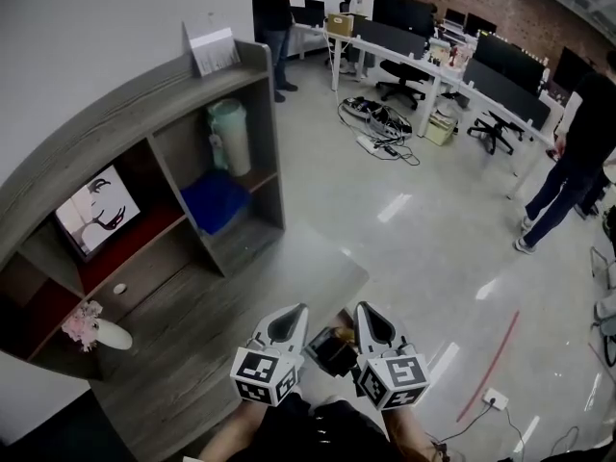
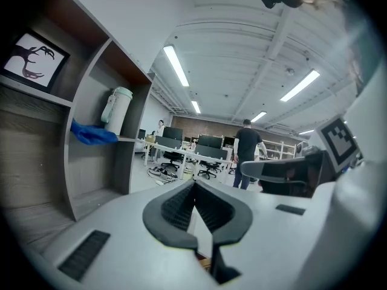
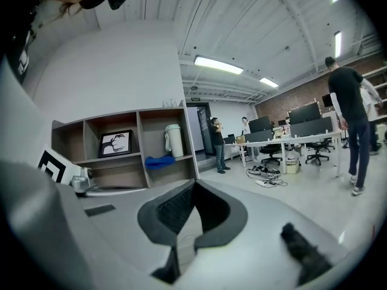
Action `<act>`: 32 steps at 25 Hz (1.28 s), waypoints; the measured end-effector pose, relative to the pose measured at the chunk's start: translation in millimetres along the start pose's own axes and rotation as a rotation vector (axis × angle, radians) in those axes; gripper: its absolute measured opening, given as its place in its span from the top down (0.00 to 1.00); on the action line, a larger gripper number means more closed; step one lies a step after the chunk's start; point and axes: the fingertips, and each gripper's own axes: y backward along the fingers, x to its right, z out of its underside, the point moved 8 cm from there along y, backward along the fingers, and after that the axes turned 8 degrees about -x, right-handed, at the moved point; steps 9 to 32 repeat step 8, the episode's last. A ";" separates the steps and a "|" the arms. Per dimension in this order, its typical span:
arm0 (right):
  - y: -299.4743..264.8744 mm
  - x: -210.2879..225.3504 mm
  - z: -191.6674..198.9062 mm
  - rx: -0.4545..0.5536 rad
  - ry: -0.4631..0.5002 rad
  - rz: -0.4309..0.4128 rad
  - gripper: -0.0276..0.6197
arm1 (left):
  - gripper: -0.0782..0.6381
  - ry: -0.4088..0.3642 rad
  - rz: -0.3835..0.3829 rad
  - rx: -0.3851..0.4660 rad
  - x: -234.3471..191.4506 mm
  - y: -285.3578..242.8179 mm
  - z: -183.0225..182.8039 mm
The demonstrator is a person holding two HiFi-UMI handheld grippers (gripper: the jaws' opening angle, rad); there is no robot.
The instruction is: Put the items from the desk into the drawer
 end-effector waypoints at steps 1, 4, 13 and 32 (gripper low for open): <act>0.9 -0.2 0.4 0.000 -0.005 -0.002 0.94 | 0.88 0.003 0.001 -0.003 0.2 0.6 1.3; 2.7 0.1 2.1 -0.001 -0.015 0.002 0.94 | 0.88 0.004 0.004 -0.009 0.2 2.3 3.8; 3.2 -1.6 2.2 -0.004 -0.012 -0.002 0.94 | 0.88 0.003 0.007 -0.015 -0.6 2.8 5.7; 3.2 -1.6 2.2 -0.004 -0.012 -0.002 0.94 | 0.88 0.003 0.007 -0.015 -0.6 2.8 5.7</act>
